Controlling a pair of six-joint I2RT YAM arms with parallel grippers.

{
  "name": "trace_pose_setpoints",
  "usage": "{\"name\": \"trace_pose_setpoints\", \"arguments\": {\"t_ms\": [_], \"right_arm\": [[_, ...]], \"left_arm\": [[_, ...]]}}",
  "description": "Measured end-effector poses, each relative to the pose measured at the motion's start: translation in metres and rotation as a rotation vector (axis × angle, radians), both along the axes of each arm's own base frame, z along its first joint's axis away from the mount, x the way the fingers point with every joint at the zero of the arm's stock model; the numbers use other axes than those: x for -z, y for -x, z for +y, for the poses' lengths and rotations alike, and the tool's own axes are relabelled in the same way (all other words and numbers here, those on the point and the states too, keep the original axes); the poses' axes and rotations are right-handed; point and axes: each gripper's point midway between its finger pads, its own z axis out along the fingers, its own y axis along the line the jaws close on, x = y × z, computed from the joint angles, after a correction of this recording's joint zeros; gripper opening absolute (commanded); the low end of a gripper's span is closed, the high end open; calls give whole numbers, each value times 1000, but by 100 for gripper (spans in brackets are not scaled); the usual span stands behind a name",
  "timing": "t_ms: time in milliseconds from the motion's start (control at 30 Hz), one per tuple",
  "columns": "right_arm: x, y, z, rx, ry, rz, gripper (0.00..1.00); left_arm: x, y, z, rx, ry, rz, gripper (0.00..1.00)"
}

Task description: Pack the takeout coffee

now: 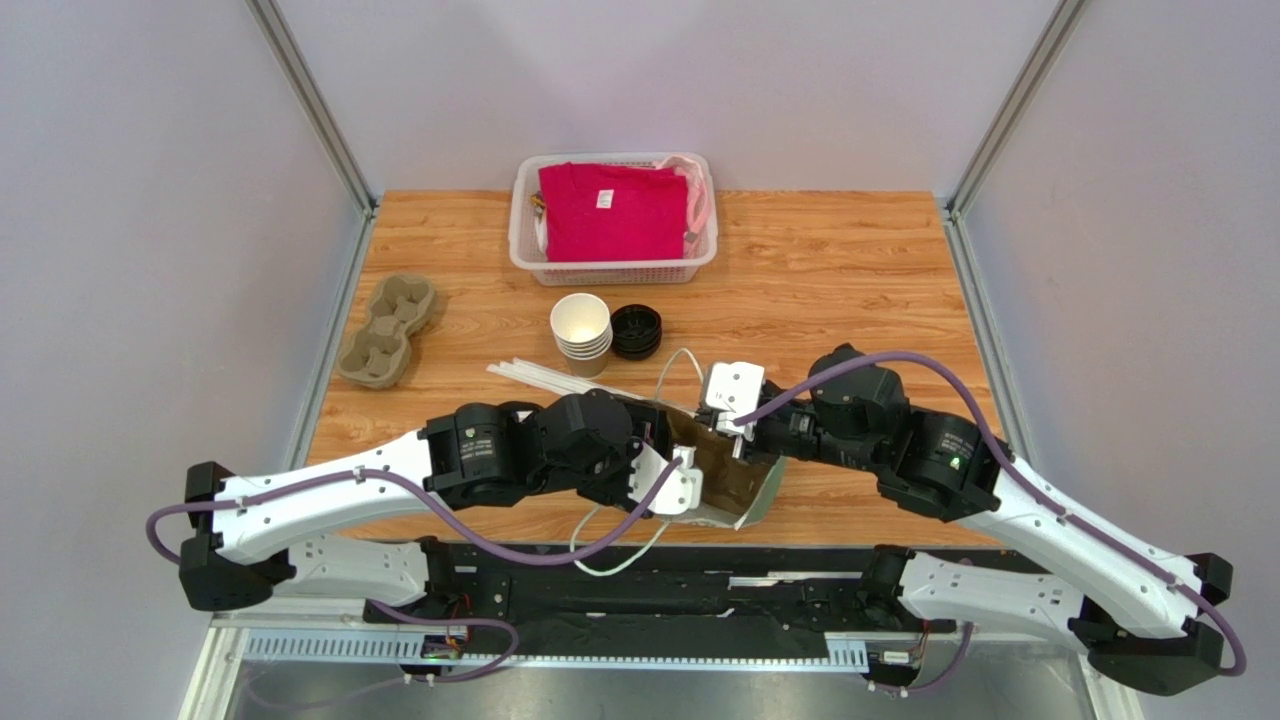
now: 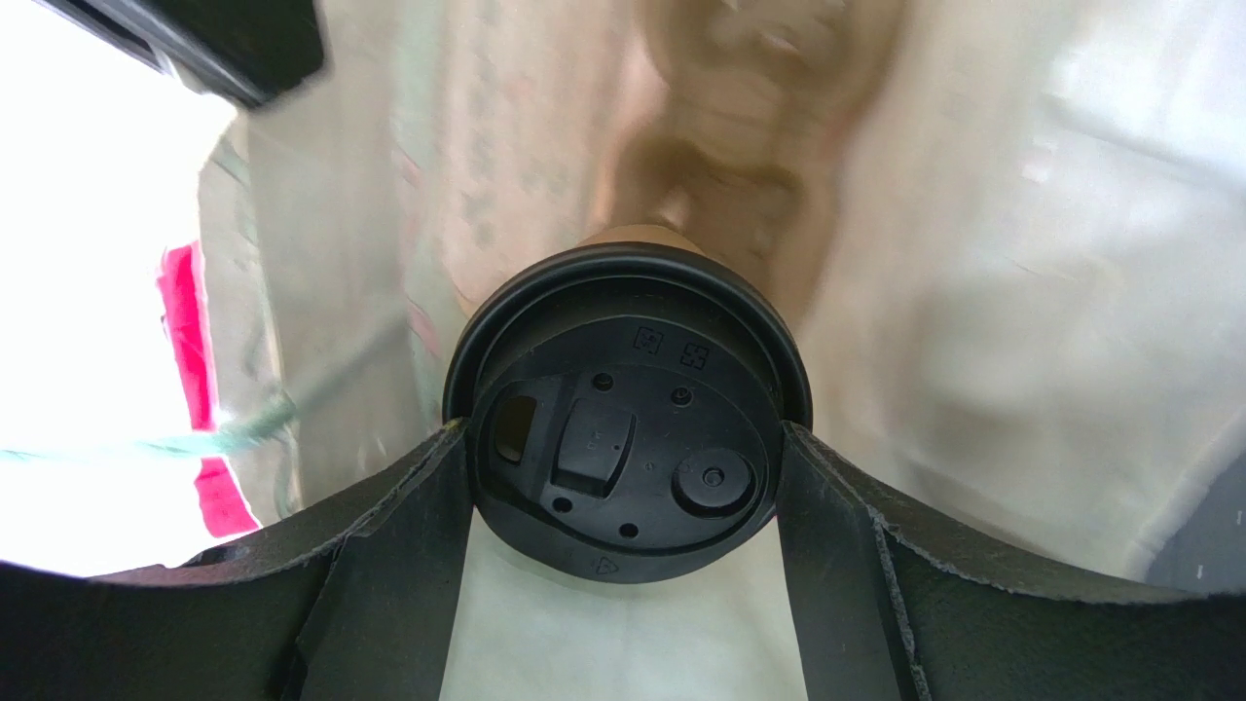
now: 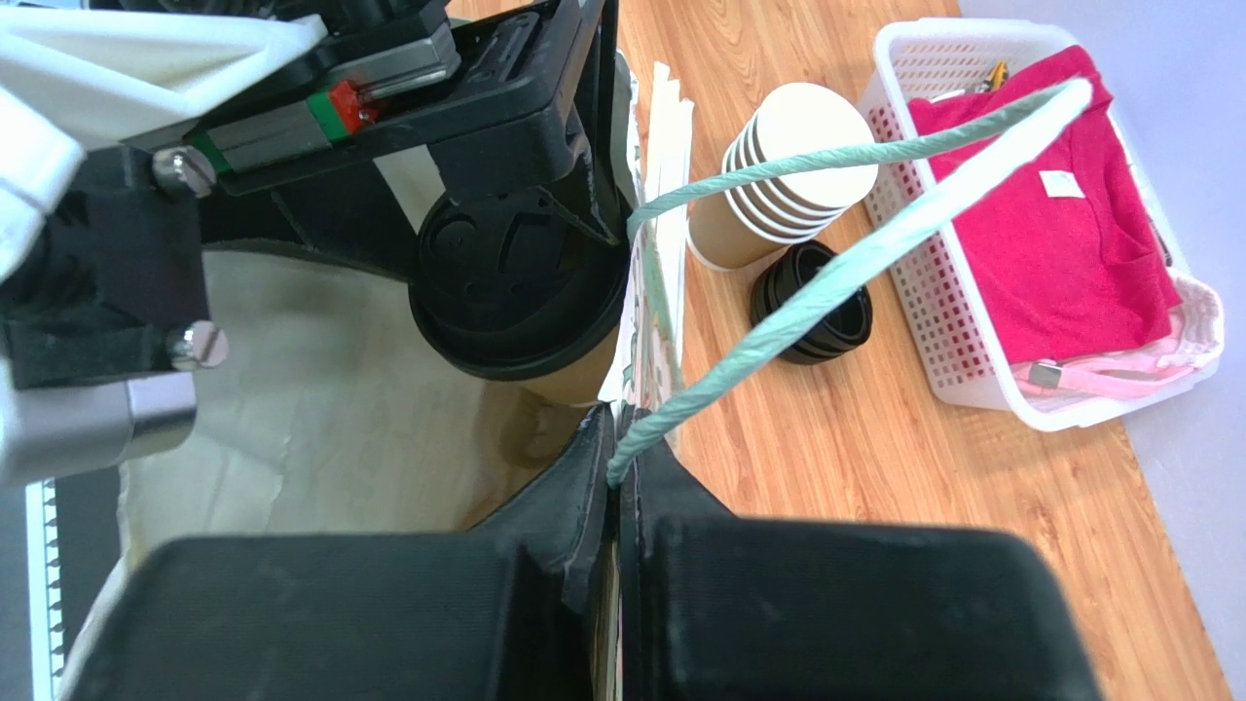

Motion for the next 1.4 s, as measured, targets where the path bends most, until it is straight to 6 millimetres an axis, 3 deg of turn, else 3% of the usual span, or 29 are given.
{"name": "trace_pose_setpoints", "arguments": {"t_ms": [133,333,633,733,767,967,1067,1233,1300,1333,1367,1400], "right_arm": [[0,-4,8,13,-2,-8,0],[2,-5,16,23,11,-40,0],[-4,-7,2,62,-13,-161,0],[-2,-3,0,47,-18,-164,11],[1,-2,0,43,-14,-155,21],[13,5,1,28,-2,-92,53],[22,6,-1,36,40,-61,61],[35,6,0,35,111,-26,54],[41,5,0,34,144,-14,47],[46,5,0,36,167,-6,40],[48,4,1,37,180,-3,21],[52,3,1,41,198,4,11]], "left_arm": [[-1,-1,3,-39,42,-2,0],[14,-4,10,-74,53,-16,0],[28,-6,4,-83,70,-12,0],[39,-4,4,-76,63,-4,0],[43,-3,4,-73,58,-1,0],[60,0,10,-68,29,16,0],[59,1,10,-67,34,20,0],[60,3,10,-65,38,30,0],[60,3,10,-67,40,32,0],[60,3,9,-67,40,34,0],[60,3,9,-67,41,36,0],[60,4,9,-67,42,39,0]]}}
